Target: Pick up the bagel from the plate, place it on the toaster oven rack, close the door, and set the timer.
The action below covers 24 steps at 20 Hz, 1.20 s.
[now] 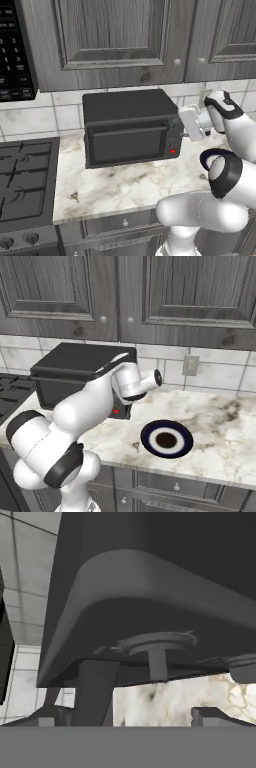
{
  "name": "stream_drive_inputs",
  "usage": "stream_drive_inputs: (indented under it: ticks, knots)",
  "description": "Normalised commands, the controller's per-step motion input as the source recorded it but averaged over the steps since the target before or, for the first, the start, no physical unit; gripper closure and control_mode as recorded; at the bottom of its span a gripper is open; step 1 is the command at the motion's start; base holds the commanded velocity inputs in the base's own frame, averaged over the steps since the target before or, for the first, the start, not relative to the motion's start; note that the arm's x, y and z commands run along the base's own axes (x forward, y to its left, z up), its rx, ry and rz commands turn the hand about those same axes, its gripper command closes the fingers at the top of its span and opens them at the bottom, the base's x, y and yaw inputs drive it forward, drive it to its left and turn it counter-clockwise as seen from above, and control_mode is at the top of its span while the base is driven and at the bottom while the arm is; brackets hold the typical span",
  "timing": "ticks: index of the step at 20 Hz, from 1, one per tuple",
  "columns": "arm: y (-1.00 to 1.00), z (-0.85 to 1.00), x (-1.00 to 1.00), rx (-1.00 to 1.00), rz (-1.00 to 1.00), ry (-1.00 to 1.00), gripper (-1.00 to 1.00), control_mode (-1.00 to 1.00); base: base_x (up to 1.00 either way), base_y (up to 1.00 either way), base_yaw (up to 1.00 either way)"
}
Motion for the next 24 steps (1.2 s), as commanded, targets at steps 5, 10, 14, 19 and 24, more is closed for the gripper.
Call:
stream_drive_inputs:
  ticks: [5, 10, 14, 19, 24]
  knots:
    - [0.00, 0.00, 0.39, 0.00, 0.12, -0.13, -1.00, -1.00, 0.00, 0.00, 0.00]
    - [-0.03, -0.07, 0.12, 0.00, 0.09, -0.26, -1.00, -1.00, 0.00, 0.00, 0.00]
    - [-0.13, -0.03, 0.00, 0.00, 0.08, -0.27, -1.00, -1.00, 0.00, 0.00, 0.00]
    - [-0.05, 0.00, 0.18, 0.00, 0.08, -0.22, -1.00, -1.00, 0.00, 0.00, 0.00]
    - [-0.07, 0.00, 0.52, 0.00, 0.03, -0.13, -1.00, -1.00, 0.00, 0.00, 0.00]
